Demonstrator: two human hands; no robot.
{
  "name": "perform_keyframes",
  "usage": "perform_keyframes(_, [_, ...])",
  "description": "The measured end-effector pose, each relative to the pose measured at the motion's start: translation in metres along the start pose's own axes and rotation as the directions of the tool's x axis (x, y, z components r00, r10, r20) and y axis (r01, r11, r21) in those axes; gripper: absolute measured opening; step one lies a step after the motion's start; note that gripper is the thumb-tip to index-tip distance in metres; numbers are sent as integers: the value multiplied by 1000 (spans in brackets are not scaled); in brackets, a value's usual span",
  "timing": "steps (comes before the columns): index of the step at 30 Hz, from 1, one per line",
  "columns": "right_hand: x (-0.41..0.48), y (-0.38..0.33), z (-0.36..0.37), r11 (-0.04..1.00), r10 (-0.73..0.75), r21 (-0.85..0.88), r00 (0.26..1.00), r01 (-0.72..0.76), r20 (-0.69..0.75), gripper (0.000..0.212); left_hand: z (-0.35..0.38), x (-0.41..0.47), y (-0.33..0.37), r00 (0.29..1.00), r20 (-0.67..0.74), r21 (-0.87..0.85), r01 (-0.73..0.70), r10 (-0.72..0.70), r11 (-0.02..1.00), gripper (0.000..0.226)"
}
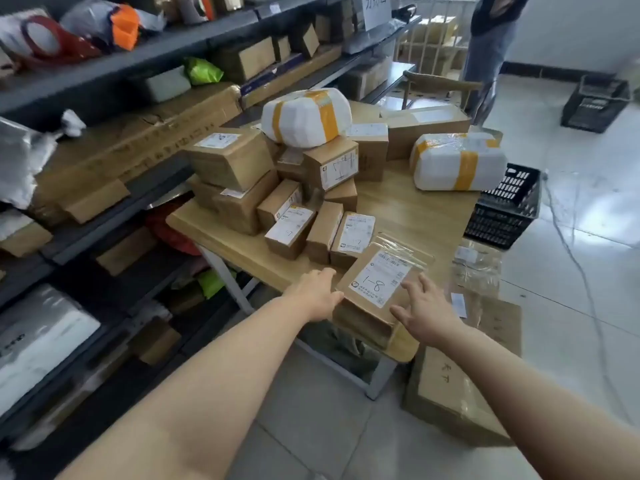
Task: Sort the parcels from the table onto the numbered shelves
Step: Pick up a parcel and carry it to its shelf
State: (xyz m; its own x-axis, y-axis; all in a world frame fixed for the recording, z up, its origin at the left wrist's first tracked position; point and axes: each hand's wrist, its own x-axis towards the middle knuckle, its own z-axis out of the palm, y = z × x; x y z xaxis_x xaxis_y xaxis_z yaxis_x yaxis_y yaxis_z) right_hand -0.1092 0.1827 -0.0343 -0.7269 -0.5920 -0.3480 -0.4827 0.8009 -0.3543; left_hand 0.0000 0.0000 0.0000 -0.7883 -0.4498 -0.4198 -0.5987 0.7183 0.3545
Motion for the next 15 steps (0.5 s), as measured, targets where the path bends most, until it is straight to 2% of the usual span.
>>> perform_keyframes(3, [2,-5,12,972,137,193,991,-135,3,71,3,18,-1,997,67,-77,-39,44,996,59])
perform_keyframes(6, [3,-8,22,946,174,273,984,-173,19,77,9,32,2,988,132,-211,-56,85,976,59])
perform_keyframes(8, [4,-9,23,926,177,334,984,-178,34,78,16,38,3,988,115,-233,-72,101,970,57])
perform_keyframes(12, [8,-2,20,889,231,399,972,-226,35,66,35,35,4,996,81,-236,-23,44,972,55])
perform_keyframes(15, [15,6,17,841,272,470,960,-270,64,74,48,33,11,992,129,-252,32,1,967,59])
